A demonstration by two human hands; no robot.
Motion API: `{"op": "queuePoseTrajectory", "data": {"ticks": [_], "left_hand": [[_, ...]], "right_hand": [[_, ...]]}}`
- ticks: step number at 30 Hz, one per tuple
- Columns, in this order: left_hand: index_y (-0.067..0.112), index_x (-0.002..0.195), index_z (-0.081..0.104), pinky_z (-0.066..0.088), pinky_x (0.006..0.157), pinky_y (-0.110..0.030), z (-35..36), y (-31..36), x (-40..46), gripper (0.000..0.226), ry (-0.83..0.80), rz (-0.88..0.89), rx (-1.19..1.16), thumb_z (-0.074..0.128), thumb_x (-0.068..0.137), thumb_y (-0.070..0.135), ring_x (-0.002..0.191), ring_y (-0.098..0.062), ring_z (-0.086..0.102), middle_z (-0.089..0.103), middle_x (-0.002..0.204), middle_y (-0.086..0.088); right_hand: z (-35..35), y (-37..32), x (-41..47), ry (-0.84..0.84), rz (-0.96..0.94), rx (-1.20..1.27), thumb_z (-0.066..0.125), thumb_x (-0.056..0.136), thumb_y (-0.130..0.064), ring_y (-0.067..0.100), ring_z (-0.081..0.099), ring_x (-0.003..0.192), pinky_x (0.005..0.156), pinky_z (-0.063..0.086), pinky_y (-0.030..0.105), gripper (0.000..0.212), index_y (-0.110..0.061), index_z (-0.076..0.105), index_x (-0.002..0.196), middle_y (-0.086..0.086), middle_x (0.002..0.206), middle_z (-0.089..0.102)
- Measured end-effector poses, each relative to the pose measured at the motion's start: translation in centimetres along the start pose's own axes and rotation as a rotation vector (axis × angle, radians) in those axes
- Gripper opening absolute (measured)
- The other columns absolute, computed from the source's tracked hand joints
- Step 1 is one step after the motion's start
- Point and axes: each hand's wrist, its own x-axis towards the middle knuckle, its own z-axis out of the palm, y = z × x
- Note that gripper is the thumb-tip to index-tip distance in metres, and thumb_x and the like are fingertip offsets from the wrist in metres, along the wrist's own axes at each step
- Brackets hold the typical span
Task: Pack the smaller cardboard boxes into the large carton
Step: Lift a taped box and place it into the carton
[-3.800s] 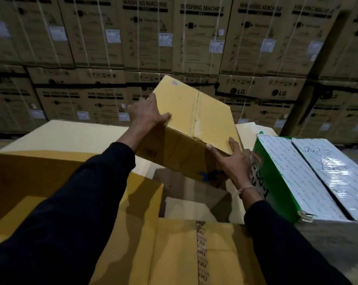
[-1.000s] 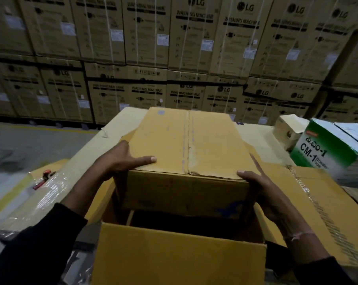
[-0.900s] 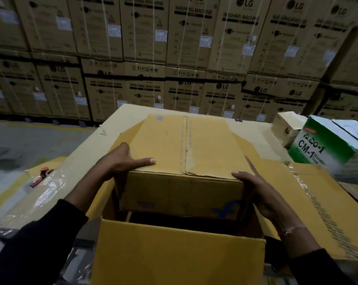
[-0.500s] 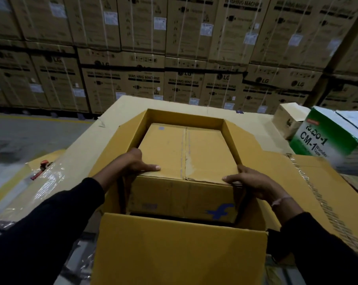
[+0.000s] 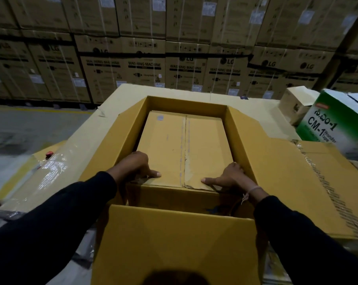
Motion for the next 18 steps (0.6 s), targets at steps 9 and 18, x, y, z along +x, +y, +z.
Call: {"op": "queuePoseTrajectory", "data": {"ticks": [9,18], "left_hand": [[0.001,0.144,0.048,0.047,0.106,-0.036,-0.8,0.3,-3.6,0.085,-0.038,0.017,0.023,0.07,0.087,0.059,0.129,-0.03,0.055,0.057,0.142,-0.013],[0.005,0.148,0.04,0.048,0.102,-0.038,-0.8,0.7,-1.8,0.103,0.0,0.017,0.14,0.076,0.076,0.068,0.132,-0.032,0.05,0.045,0.15,-0.016]], "right_hand": [[0.2,-0.3,-0.2,-0.045,0.003,-0.21,0.045,0.069,-0.101,0.043,0.025,0.15,0.119,0.029,0.044,0.144,0.007,0.016,0.16,0.028,0.166,0.016],[1.3,0.1,-0.5,-0.037,0.002,-0.311,0.04,0.065,-0.105,0.041,0.035,0.144,0.114,0.034,0.043,0.143,0.005,0.031,0.156,0.027,0.161,0.028]]}}
